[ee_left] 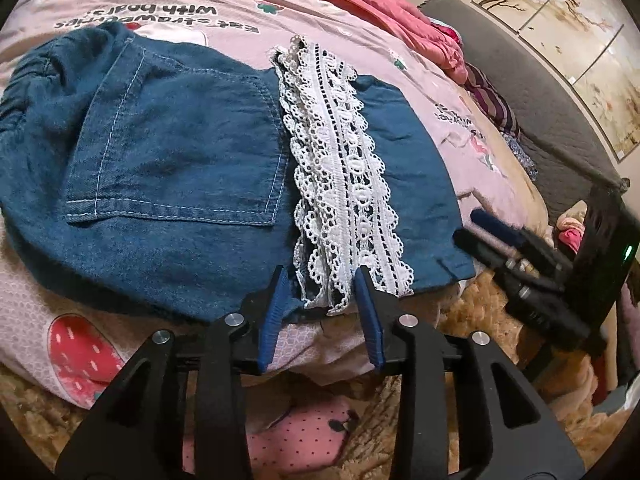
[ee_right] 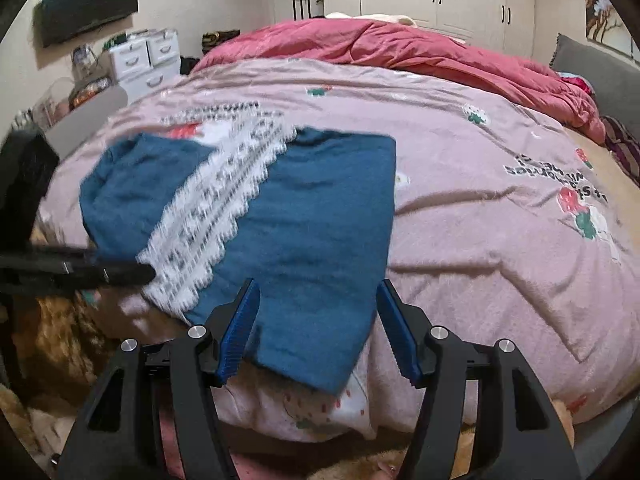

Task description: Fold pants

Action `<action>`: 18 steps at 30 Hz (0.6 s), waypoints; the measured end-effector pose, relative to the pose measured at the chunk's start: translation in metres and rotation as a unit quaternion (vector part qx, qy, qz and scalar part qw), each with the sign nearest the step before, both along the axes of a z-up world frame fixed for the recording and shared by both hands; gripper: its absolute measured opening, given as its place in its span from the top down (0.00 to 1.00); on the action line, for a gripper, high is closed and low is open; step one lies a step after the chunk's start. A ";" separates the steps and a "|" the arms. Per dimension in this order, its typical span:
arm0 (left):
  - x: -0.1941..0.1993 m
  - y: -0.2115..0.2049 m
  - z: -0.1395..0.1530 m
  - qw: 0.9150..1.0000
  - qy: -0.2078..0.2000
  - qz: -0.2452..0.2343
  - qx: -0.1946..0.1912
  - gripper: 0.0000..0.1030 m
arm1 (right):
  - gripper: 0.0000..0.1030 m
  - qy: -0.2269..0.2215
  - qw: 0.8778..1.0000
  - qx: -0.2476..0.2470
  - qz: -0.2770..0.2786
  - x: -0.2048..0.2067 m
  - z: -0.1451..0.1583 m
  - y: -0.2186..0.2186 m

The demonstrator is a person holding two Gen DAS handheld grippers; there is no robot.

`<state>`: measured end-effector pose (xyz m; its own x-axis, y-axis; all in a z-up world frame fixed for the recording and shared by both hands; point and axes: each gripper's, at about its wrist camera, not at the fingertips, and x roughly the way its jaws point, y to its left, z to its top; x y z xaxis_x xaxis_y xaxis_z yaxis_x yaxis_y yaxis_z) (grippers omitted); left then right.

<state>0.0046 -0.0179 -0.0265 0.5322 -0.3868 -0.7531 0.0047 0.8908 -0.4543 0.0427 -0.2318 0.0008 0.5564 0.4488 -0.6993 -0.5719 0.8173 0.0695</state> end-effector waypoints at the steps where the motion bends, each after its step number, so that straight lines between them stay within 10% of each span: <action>1: -0.001 0.000 0.000 1.000 -0.002 -0.001 0.003 0.73 | 0.42 -0.001 1.000 0.002 0.002 0.004 0.004 0.002; 7: 0.002 -0.001 -0.003 1.000 -0.003 0.000 -0.003 0.71 | 0.42 -0.022 0.999 -0.014 0.028 0.049 0.024 0.044; 18: 0.003 0.001 -0.007 1.000 -0.009 -0.002 -0.012 0.68 | 0.44 0.078 0.995 -0.061 -0.016 0.157 -0.018 0.093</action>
